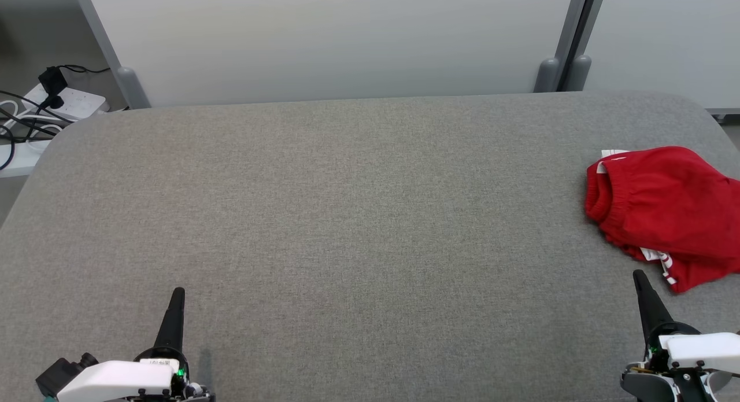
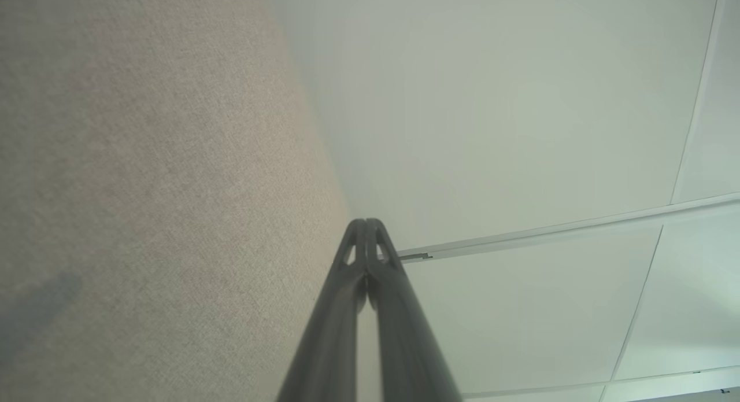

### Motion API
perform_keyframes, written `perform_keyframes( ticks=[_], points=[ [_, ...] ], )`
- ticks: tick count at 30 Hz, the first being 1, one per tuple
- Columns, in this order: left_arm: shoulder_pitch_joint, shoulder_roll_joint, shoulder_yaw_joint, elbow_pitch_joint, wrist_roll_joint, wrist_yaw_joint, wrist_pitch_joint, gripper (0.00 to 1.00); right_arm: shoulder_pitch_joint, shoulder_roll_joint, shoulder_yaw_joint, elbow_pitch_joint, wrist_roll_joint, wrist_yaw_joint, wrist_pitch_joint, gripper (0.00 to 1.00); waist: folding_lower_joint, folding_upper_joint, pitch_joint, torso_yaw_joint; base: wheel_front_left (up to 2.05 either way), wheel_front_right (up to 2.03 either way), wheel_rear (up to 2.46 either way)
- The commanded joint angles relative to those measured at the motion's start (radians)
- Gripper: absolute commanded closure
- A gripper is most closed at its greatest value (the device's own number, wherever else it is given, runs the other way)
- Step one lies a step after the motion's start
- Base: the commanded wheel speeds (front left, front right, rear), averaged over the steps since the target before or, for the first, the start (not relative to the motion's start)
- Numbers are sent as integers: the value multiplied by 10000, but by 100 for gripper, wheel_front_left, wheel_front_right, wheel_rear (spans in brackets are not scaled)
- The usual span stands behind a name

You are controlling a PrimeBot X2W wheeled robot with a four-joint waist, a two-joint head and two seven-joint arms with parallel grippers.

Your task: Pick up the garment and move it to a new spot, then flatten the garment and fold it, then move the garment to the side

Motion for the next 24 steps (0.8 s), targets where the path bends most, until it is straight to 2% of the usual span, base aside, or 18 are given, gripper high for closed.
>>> perform_keyframes(
  ticks=[1, 17, 24],
  points=[
    [-622, 206, 295, -335, -389, -126, 89, 100, -172, -146, 145, -375, 380, 41, 148, 100, 0, 0, -1, -6, 0, 0, 0],
    [-766, 223, 337, -437, -2122, -157, 521, 100, -151, -168, 80, -606, 2247, 46, 569, 100, 0, 0, -5, -62, 0, 0, 0],
    [-766, 223, 337, -438, -2123, -157, 521, 100, -151, -168, 81, -606, 2247, 46, 569, 100, 0, 0, -5, -62, 0, 0, 0]
  ],
)
